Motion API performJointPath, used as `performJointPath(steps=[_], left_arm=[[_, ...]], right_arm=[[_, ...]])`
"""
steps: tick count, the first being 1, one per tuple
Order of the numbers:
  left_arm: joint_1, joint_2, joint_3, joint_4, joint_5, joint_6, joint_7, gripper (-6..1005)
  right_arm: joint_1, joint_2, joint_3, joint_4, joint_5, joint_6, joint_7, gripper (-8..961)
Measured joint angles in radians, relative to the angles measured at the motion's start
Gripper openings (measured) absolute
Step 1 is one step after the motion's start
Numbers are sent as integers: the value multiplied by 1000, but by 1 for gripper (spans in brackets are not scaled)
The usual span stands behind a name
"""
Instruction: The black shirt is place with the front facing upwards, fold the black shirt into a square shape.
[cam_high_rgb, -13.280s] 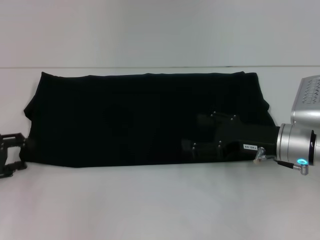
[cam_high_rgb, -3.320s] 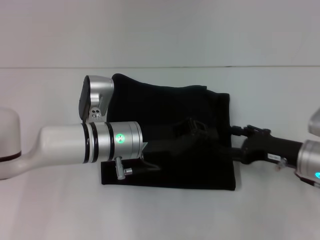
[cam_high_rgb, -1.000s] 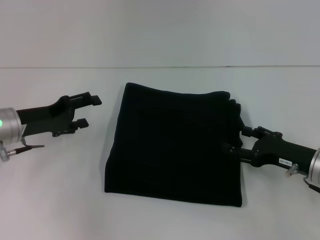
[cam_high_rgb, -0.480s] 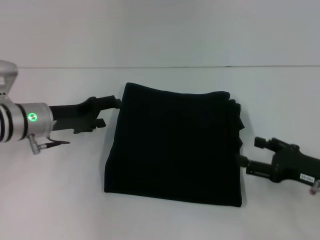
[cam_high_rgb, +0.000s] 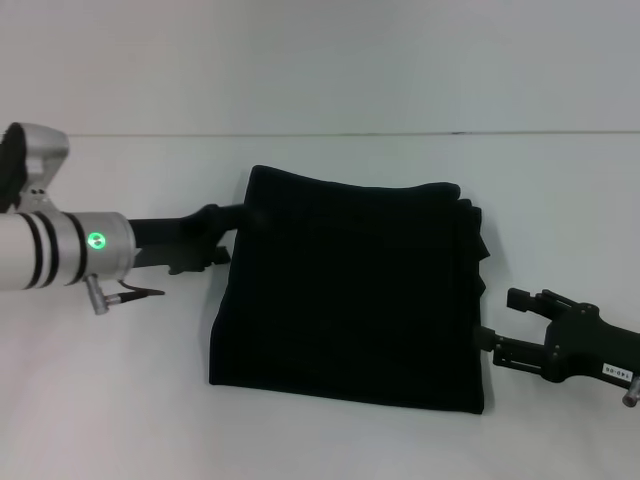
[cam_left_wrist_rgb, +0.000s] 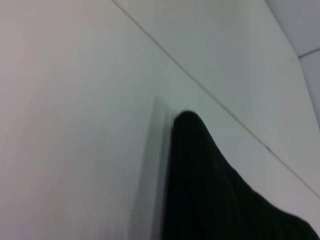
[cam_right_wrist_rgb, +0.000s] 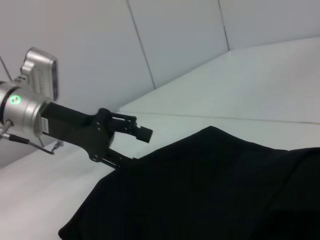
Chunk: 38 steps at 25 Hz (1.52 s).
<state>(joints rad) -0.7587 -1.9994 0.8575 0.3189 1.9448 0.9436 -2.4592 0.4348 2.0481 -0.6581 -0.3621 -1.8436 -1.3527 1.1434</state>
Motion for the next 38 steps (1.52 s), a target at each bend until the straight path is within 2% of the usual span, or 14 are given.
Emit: performJointPath(steps=[5,12,23,26,31,34,38], left_arm=[[-13,-6,48,4,0,-3,0,815],[-15,-9,71,25,20,-18,11,798],[-18,-8,82,26,23,-35,8,569],[-24,-6,89,18,23,-36,7,367],[-25,-8,86,16,22,-38,8,125],[-22,-8,61,15,15,-32,5,105],[6,-9,-35,7,13,-11,7,89]], right_arm=[[0,-1,0,0,0,-14,1,946],[3,0,-4,0,-2,-21,0,946],[2,1,-5,0,-2,-26,3,946],[3,2,-5,0,-2,-26,4,945],[4,3,-5,0,-2,-26,4,945],[5,3,-5,0,-2,-26,4,945],[9,3,-5,0,-2,-26,4,945]])
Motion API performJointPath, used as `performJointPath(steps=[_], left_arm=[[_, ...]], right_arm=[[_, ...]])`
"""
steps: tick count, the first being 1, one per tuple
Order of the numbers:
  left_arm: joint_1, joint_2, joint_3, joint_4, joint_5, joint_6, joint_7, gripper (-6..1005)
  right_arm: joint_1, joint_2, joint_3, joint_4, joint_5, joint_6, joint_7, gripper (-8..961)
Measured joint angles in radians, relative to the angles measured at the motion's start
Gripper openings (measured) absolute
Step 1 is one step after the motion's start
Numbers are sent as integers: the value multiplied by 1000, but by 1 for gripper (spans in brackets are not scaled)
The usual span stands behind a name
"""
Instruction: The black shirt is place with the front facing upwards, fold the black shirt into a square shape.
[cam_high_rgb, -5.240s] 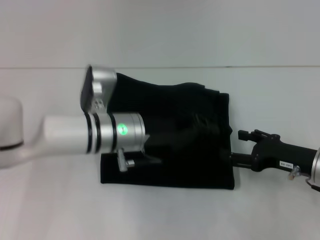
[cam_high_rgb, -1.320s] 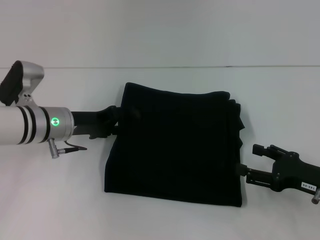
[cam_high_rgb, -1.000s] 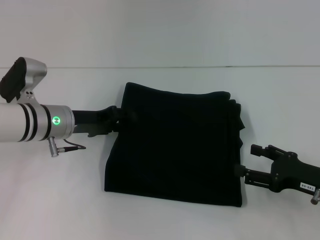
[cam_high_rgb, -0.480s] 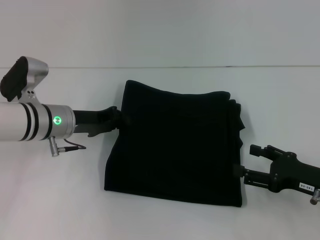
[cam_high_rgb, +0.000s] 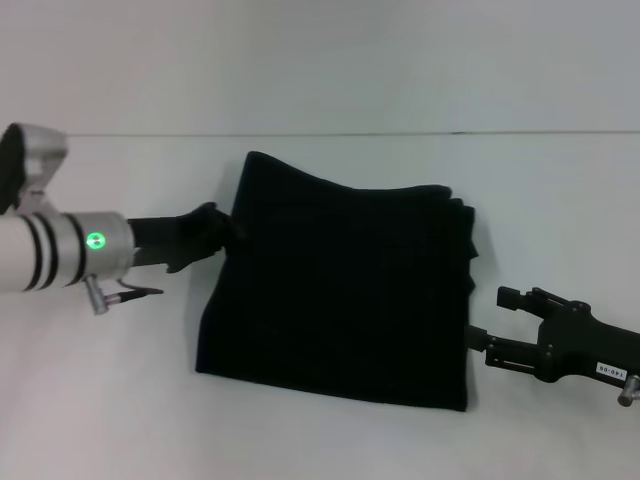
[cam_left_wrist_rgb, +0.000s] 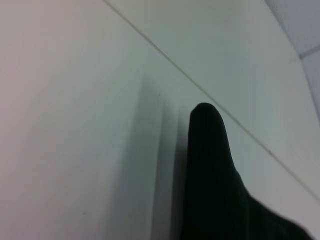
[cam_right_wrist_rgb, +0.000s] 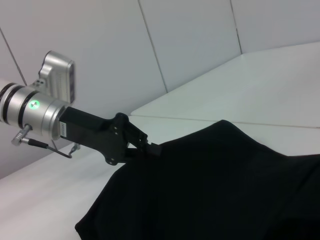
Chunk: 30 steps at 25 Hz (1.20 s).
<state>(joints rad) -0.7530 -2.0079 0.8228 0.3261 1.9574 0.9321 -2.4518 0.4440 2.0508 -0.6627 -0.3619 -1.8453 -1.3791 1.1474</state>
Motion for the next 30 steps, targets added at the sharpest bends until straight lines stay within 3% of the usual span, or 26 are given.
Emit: performJointPath(steps=[6,10,17,20,23,27,30], left_arm=[[83,-2,-138,-7,-2,30,8,105],[148,-24,-257,-8,-27,72,46,116],[173,-32,-286,-6,-50,142,96,135],[176,-24,-278,0,-47,176,166,143],[181,0,-242,7,-41,206,224,151],[211,37,-232,58,-41,290,336,295],[258,40,-247,158,-49,404,527,416]], right_arm=[[2,1,7,-19,1,0,3,945],[4,6,8,-35,2,0,3,945],[15,9,8,-38,2,3,3,945],[16,15,9,-38,4,10,-4,945],[18,17,10,-38,6,10,-7,945],[23,21,11,-38,7,10,-36,945],[32,28,6,-38,7,-1,-89,945]])
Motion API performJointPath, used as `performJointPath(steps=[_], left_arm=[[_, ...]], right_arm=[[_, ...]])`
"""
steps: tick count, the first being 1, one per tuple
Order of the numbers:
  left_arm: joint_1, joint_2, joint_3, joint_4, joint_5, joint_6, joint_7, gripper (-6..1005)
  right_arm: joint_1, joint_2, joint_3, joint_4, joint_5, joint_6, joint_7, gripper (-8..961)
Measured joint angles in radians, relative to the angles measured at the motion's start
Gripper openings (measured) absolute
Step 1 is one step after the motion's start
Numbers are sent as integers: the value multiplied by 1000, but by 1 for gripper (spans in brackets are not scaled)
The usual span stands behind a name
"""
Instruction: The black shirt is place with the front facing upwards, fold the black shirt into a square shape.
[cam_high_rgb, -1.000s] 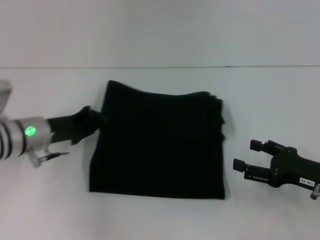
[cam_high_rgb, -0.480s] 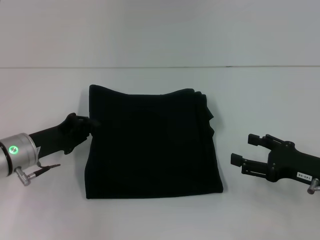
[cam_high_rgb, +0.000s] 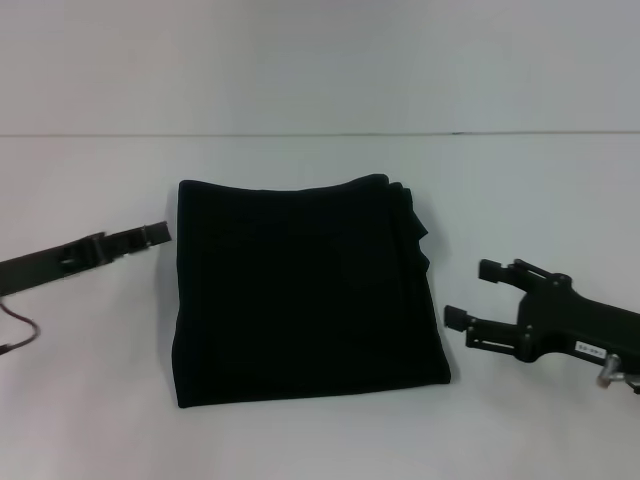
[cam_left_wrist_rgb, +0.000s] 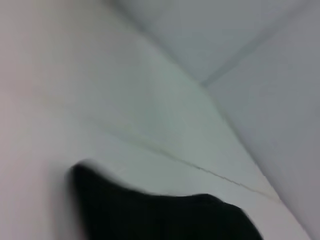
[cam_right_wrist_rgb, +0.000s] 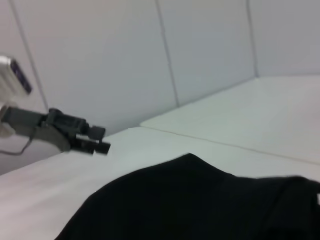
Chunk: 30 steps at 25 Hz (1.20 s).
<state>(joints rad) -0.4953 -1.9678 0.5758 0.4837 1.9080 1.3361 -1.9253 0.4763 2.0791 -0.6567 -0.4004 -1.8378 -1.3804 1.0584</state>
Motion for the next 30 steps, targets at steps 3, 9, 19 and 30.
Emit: performJointPath(steps=[3,9,19,30], left_arm=[[61,-29,-6,114,-2,137,233,565],[190,-87,0,187,6,349,659,706],[262,-130,-5,133,111,223,783,934],[248,-126,-8,133,107,249,776,963]], right_arm=[[9,8,-4,4,0,-22,-77,945],[7,14,-11,61,-5,-55,-218,945],[-23,13,-11,115,-6,84,-263,945],[-17,13,-12,117,-2,78,-265,945]])
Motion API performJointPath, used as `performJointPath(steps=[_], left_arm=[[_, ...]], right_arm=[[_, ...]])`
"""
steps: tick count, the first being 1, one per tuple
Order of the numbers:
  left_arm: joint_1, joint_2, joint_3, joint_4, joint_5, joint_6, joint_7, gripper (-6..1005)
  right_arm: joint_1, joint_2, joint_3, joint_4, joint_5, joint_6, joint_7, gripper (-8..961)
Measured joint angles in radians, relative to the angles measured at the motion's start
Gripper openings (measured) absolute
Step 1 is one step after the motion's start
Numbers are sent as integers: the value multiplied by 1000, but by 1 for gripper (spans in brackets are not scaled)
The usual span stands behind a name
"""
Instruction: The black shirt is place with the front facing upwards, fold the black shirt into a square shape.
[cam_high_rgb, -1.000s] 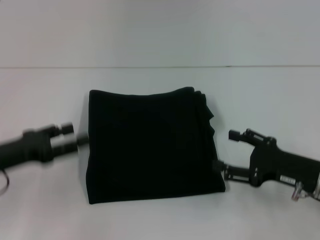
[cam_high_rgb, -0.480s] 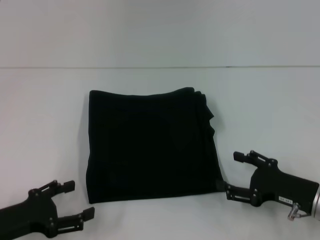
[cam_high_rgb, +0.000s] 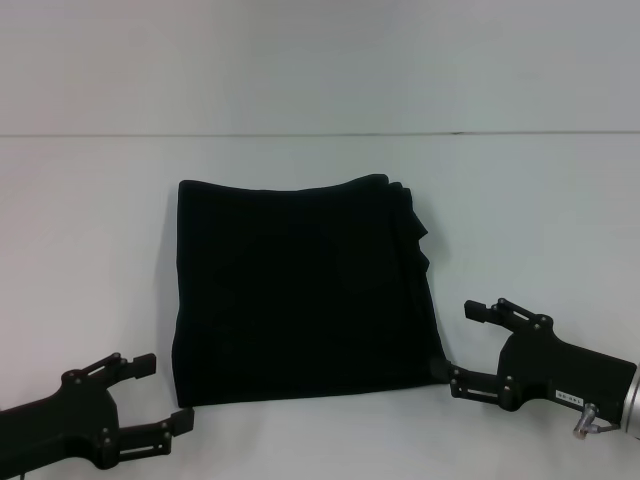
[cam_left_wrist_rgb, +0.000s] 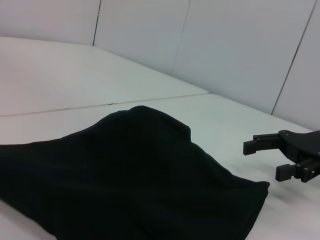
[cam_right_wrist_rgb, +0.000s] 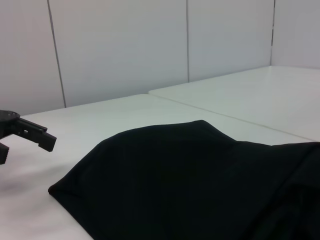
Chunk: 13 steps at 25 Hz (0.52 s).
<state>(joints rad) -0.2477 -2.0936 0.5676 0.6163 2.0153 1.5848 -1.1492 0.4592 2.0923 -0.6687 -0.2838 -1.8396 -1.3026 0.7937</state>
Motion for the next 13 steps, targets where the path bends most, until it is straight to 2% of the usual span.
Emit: performJointPath(steps=[13], left_arm=[[-9,1,0,0,3,13,-3,963]], right_arm=[[-2,0,7,0,2,-8,-1,945]])
